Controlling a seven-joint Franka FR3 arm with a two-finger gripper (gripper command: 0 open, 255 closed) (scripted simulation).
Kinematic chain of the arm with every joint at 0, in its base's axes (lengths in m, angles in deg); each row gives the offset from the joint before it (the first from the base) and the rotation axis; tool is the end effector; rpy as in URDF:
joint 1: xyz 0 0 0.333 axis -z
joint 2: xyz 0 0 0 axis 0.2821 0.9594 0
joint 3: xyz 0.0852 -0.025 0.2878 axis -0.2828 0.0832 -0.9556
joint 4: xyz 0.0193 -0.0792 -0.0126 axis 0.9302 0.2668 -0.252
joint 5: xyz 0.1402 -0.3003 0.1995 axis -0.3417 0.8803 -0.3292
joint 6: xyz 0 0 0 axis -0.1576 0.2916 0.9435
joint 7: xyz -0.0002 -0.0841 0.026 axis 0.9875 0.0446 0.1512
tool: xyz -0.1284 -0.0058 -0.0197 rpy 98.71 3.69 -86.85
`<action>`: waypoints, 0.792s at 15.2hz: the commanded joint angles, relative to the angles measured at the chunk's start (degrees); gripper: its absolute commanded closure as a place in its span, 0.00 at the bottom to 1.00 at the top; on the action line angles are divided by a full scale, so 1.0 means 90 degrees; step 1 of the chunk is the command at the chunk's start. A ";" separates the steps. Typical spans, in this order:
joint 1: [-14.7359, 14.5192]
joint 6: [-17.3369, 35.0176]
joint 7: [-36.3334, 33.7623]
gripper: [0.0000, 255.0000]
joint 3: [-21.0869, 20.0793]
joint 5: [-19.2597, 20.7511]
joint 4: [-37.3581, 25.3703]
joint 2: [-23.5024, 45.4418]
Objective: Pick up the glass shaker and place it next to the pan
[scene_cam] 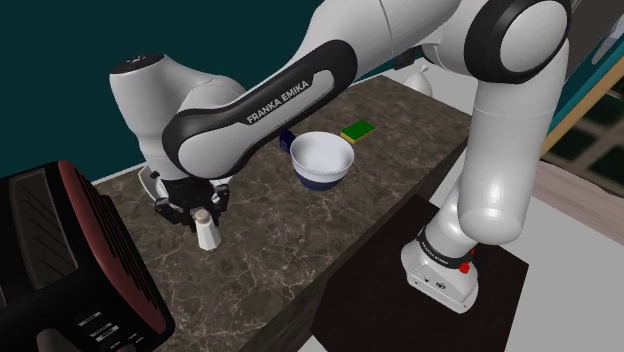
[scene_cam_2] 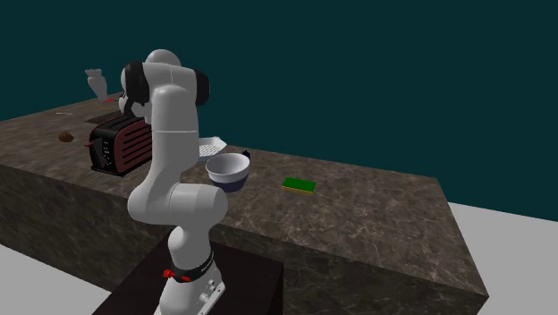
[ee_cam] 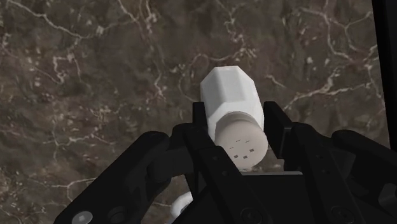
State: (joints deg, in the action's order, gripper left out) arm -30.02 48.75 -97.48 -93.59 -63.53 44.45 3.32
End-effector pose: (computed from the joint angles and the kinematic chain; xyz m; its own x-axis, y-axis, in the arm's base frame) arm 0.4246 0.4369 0.3259 0.9029 -0.4212 -0.0859 -0.4191 -0.9070 0.0416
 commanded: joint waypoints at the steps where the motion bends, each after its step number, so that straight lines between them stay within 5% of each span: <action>1: -0.0001 0.0005 -0.0001 1.00 0.0000 0.0001 0.0002 0.0001; 3: -0.0001 0.0005 -0.0001 1.00 0.0000 0.0001 0.0002 0.0001; 4: -0.0001 0.0005 -0.0001 0.00 0.0000 0.0001 0.0002 0.0001; 9: -0.0001 0.0005 -0.0001 0.00 0.0000 0.0001 0.0002 0.0001; 12: 0.0056 -0.0568 0.0102 0.00 -0.0066 -0.0155 -0.0387 -0.0219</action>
State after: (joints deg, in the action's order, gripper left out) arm -29.51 45.56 -96.74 -94.06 -64.65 42.61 1.62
